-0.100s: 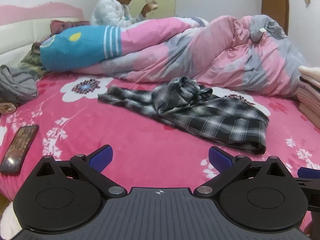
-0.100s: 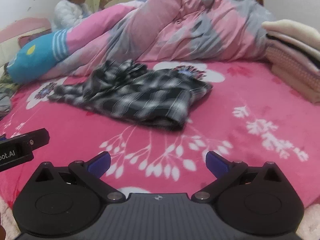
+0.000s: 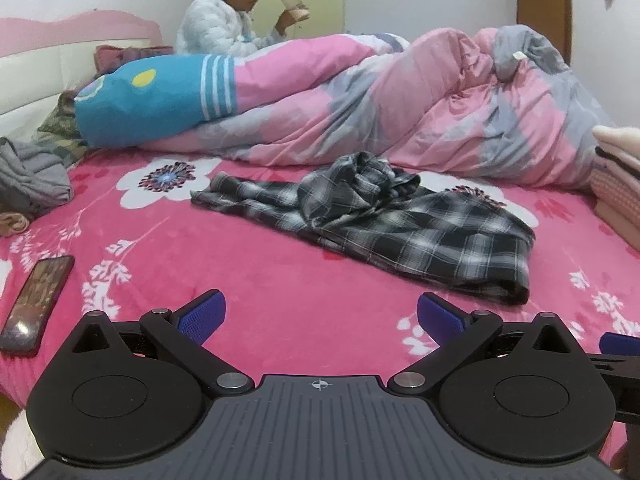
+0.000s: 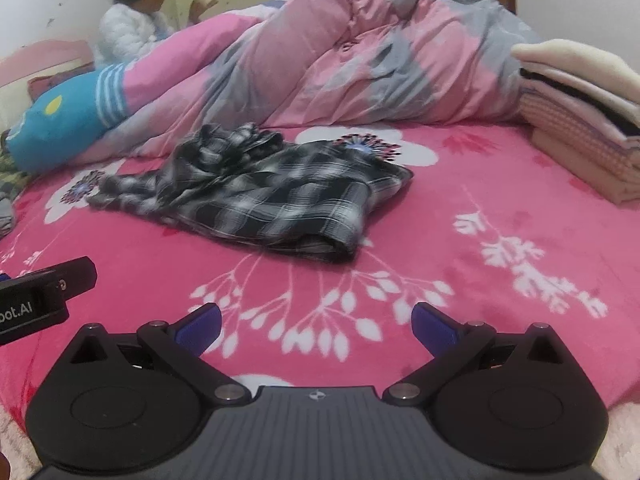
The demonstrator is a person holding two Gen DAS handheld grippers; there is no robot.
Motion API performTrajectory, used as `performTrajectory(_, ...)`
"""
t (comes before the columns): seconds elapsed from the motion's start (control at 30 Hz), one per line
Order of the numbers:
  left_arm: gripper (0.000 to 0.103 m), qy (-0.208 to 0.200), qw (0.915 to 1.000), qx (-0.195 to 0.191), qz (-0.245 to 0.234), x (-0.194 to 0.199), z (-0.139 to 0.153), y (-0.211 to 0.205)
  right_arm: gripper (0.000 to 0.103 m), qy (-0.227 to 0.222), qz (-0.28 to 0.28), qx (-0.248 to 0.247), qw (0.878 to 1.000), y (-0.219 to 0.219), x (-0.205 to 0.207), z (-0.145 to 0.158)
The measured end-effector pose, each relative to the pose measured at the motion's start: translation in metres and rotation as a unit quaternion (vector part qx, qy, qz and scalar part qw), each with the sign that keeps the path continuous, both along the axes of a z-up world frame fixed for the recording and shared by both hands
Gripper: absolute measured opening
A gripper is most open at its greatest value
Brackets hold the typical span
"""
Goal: Fold clothes
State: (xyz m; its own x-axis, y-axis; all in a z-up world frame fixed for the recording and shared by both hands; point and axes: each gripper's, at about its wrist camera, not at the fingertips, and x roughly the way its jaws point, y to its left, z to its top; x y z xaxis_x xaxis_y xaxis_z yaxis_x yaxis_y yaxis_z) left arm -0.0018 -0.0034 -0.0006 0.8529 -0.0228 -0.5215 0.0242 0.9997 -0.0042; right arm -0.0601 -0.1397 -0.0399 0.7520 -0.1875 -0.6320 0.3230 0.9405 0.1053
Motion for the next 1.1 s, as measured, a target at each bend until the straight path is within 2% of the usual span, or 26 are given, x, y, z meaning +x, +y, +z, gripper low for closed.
performTrajectory(0.2,0.103,-0.004,0.9999,0.011,-0.009,-0.003,-0.001,-0.007,0.103,0.004,0.003,0.029,1.0,-0.025,0.004,-0.006)
performTrajectory(0.4,0.103,-0.012,0.9999,0.007,-0.005,-0.005,-0.006,-0.001,0.103,-0.001,-0.03,-0.001,1.0,-0.001,-0.006,-0.007)
performTrajectory(0.63,0.103,-0.001,0.9998,0.015,0.01,-0.003,-0.008,0.004,0.103,0.003,-0.037,-0.001,0.999,-0.001,-0.005,-0.005)
performTrajectory(1.1,0.103,-0.01,0.9999,-0.005,-0.001,-0.007,-0.007,0.004,0.103,0.009,-0.049,-0.001,0.999,0.0,-0.004,-0.005)
